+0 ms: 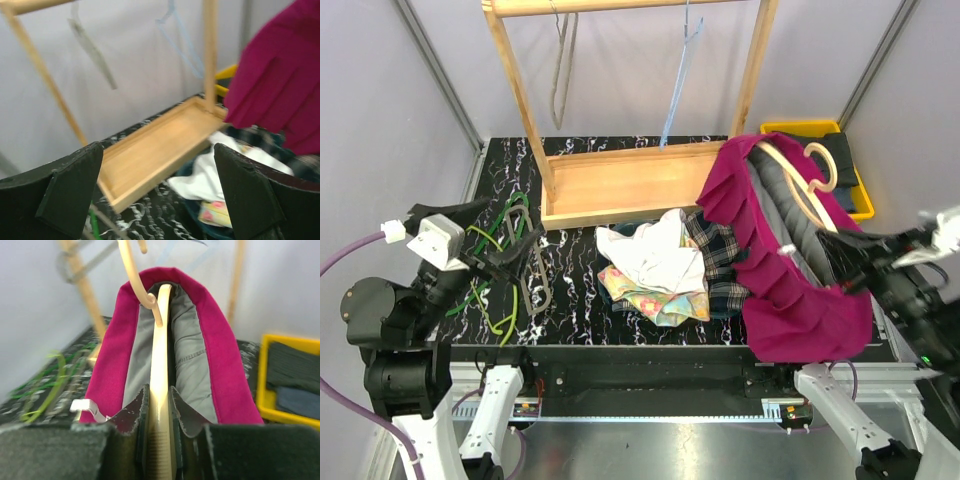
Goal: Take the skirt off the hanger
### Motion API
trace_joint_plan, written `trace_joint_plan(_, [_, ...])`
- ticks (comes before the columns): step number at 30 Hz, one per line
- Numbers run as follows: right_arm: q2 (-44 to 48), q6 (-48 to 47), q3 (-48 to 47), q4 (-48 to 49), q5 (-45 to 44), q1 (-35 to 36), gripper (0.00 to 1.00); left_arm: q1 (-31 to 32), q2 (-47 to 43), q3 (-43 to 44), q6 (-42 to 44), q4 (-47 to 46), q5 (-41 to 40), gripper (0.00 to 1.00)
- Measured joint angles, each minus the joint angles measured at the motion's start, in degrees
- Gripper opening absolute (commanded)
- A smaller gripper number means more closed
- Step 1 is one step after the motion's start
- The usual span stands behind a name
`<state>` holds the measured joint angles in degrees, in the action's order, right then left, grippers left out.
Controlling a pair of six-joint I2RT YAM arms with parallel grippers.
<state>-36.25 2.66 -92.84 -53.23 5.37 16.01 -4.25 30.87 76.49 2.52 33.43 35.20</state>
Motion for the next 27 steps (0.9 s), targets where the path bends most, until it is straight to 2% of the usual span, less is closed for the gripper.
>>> trace_joint_plan(5, [-3.76, 6.29, -13.16, -3.32, 13.79, -0.04, 0.0, 0.0, 0.02, -2.05, -7.69, -3.69, 13.11, 0.99])
trace_joint_plan(11, [-9.62, 14.45, -19.89, 5.03, 26.71, -0.04, 0.0, 0.0, 0.02, -5.81, -21.05, -16.13, 22.05, 0.99])
trace_joint_plan(15, [-12.11, 19.06, -18.08, 11.26, 33.03, -0.04, 0.0, 0.0, 1.18, -4.59, -29.18, -23.78, 23.87, 0.99])
trace_joint_plan(20, [-12.83, 24.9, -9.81, 19.23, 38.38, 0.0, 0.0, 0.0, 4.39, -3.63, -38.62, -35.04, 24.28, 0.99])
trace_joint_plan(27, [-14.05, 31.36, -3.74, 27.54, 42.56, 0.0, 0.0, 0.0, 9.99, -2.56, -43.1, -42.12, 23.21, 0.99])
